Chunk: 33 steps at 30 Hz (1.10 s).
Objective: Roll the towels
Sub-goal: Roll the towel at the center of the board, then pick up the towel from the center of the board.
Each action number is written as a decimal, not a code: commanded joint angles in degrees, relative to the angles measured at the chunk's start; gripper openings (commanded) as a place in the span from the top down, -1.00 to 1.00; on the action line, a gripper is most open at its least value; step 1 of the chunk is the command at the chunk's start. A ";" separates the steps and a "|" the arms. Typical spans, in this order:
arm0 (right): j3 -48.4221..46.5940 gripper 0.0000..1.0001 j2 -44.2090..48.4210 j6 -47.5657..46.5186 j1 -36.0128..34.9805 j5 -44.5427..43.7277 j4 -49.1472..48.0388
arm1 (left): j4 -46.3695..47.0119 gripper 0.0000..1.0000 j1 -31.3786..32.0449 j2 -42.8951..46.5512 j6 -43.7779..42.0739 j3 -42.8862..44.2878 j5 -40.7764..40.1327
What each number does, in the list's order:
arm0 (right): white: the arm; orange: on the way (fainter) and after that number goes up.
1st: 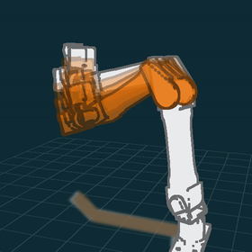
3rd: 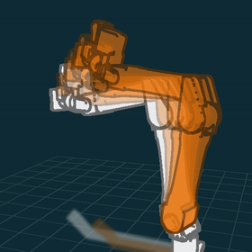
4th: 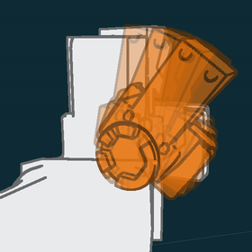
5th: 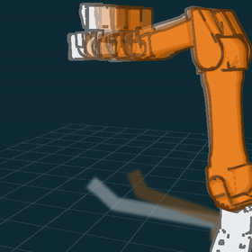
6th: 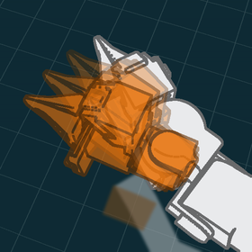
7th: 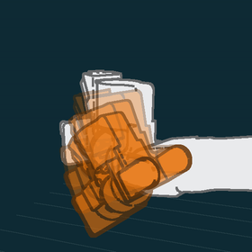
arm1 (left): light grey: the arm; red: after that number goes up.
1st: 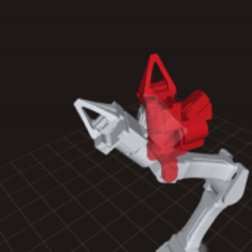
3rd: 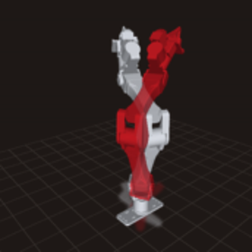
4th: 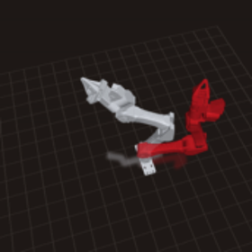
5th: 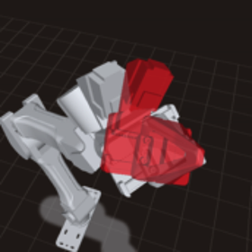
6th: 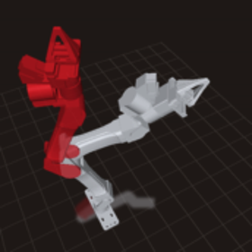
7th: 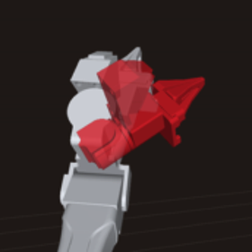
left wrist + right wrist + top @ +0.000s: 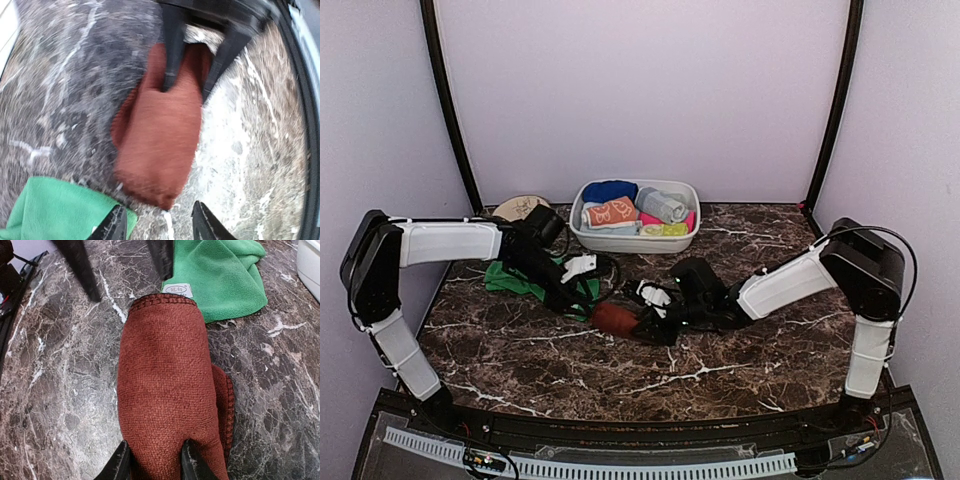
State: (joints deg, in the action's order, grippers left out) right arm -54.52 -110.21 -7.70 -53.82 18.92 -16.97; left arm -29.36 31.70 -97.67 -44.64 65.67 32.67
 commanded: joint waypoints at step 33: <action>-5.73 0.50 -8.76 11.61 9.95 25.51 19.81 | 16.30 0.03 21.51 -15.16 -13.09 -3.10 -33.45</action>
State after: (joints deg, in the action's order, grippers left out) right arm -63.51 -116.03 3.11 -43.97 41.82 -5.80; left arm -4.51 53.67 -106.24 -59.46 62.33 -1.54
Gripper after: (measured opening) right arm 0.253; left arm 0.484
